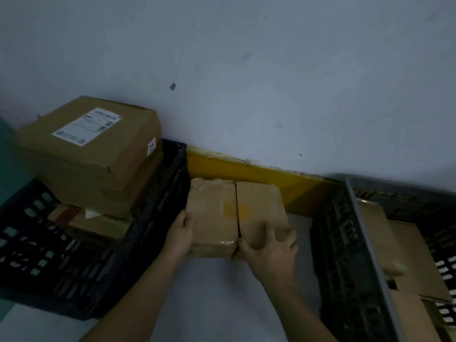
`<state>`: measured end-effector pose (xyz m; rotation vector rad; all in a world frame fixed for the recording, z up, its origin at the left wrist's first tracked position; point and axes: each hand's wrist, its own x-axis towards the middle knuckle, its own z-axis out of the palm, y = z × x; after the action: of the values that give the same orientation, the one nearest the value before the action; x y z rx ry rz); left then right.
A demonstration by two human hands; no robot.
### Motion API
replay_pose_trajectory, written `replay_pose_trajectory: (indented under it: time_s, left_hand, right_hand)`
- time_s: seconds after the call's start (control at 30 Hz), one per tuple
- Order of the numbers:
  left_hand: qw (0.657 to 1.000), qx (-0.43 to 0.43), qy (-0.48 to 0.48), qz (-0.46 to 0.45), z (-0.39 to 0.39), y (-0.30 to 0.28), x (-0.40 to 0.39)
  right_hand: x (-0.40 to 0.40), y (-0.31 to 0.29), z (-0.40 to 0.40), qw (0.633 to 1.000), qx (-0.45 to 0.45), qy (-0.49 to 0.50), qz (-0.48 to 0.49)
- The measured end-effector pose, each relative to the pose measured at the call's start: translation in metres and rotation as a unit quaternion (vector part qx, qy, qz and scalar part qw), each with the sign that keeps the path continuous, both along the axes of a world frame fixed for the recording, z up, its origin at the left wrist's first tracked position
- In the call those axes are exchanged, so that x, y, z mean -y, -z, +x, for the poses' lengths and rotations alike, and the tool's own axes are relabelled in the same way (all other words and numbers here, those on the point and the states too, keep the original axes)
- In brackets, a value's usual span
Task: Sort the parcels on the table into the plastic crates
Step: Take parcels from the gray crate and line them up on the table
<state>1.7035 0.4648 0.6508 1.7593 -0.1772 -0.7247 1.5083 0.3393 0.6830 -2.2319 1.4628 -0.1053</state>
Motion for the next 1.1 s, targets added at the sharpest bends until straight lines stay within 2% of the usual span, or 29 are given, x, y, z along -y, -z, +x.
replay_pose_trajectory:
  time_s: [0.23, 0.37, 0.43, 0.57, 0.8, 0.83, 0.93, 1.1]
  left_hand:
    - [0.990, 0.049, 0.041, 0.125, 0.046, 0.045, 0.015]
    - [0.960, 0.166, 0.134, 0.179, 0.058, 0.058, 0.020]
    - [0.933, 0.187, 0.201, 0.232, 0.060, 0.063, 0.022]
    - [0.853, 0.211, 0.313, 0.360, 0.057, 0.067, 0.027]
    - [0.716, 0.357, 0.426, 0.422, 0.066, 0.079, 0.038]
    - [0.705, 0.369, 0.431, 0.425, 0.064, 0.079, 0.039]
    - [0.710, 0.370, 0.425, 0.422, 0.058, 0.075, 0.040]
    - [0.721, 0.433, 0.364, 0.401, 0.046, 0.054, 0.043]
  right_hand:
    - [0.000, 0.051, 0.043, 1.000, -0.018, 0.010, -0.003]
    - [-0.005, 0.074, 0.065, 0.998, -0.052, 0.018, 0.004]
    - [-0.009, 0.082, 0.071, 0.997, -0.080, 0.016, 0.008]
    - [-0.009, 0.089, 0.071, 0.990, -0.136, -0.023, 0.003]
    - [0.010, 0.086, 0.078, 0.977, -0.191, -0.089, 0.015]
    - [0.010, 0.087, 0.078, 0.974, -0.204, -0.094, 0.017]
    - [0.010, 0.088, 0.073, 0.965, -0.237, -0.111, 0.006]
    - [0.014, 0.068, 0.053, 0.960, -0.231, -0.137, -0.075]
